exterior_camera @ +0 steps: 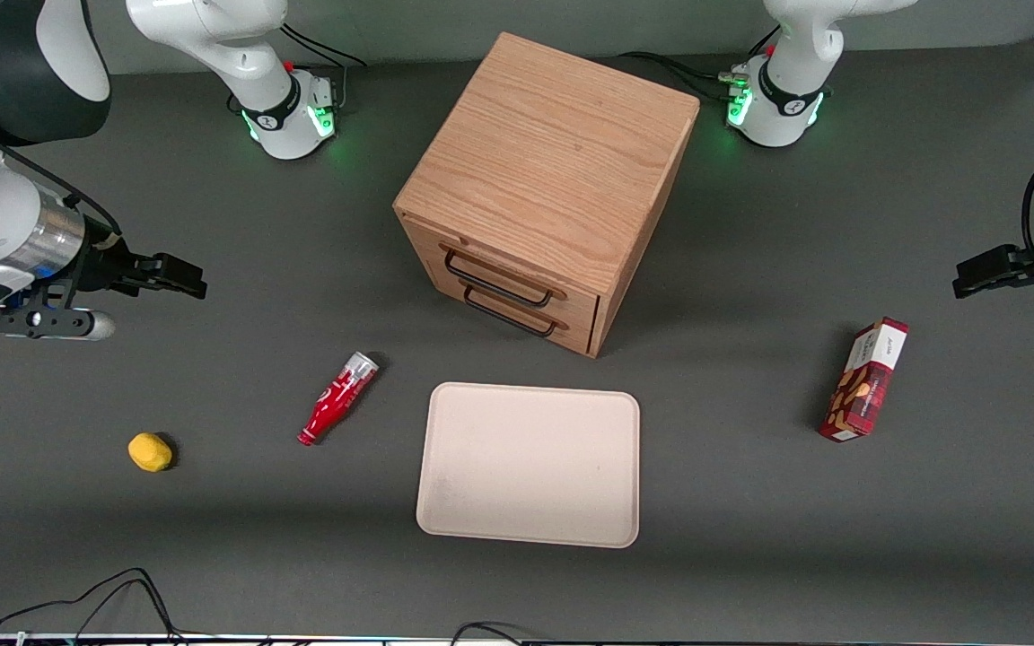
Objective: Place coke bottle on tray
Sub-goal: 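Lower the open right gripper over the red Coca-Cola bottle and close it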
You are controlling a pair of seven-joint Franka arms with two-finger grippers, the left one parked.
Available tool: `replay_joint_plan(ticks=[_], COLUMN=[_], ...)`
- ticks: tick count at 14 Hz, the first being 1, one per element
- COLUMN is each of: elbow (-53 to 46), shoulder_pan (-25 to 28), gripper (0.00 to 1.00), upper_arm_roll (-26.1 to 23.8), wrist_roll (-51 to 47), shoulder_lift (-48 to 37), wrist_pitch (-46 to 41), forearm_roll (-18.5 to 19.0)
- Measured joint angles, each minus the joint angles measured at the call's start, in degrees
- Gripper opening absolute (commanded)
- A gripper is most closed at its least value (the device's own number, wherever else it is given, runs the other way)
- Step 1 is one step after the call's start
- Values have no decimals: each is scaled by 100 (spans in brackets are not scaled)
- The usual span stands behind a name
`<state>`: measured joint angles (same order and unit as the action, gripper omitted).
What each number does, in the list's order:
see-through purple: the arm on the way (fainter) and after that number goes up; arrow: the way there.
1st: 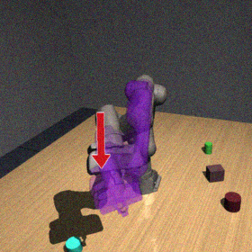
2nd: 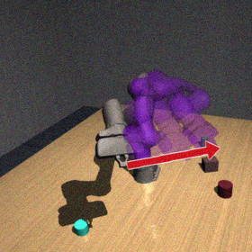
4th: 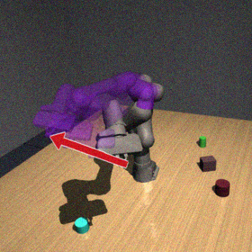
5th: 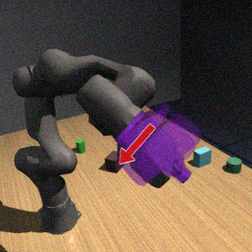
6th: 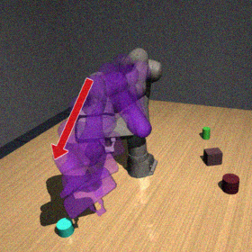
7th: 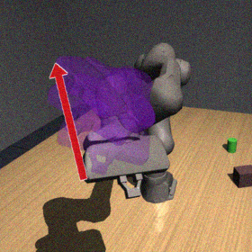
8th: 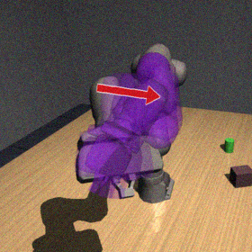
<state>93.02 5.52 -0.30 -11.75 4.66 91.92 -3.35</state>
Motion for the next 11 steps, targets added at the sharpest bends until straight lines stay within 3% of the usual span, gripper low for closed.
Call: replay_joint_plan(ticks=[7, 11], elbow=[-52, -29], shoulder_pan=[-14, 102], gripper=[100, 100], upper_arm_roll=[128, -11], wrist_roll=[-273, -1641], shoulder_lift=[34, 597], wrist_pitch=[-118, 287], forearm_roll=[0, -3])
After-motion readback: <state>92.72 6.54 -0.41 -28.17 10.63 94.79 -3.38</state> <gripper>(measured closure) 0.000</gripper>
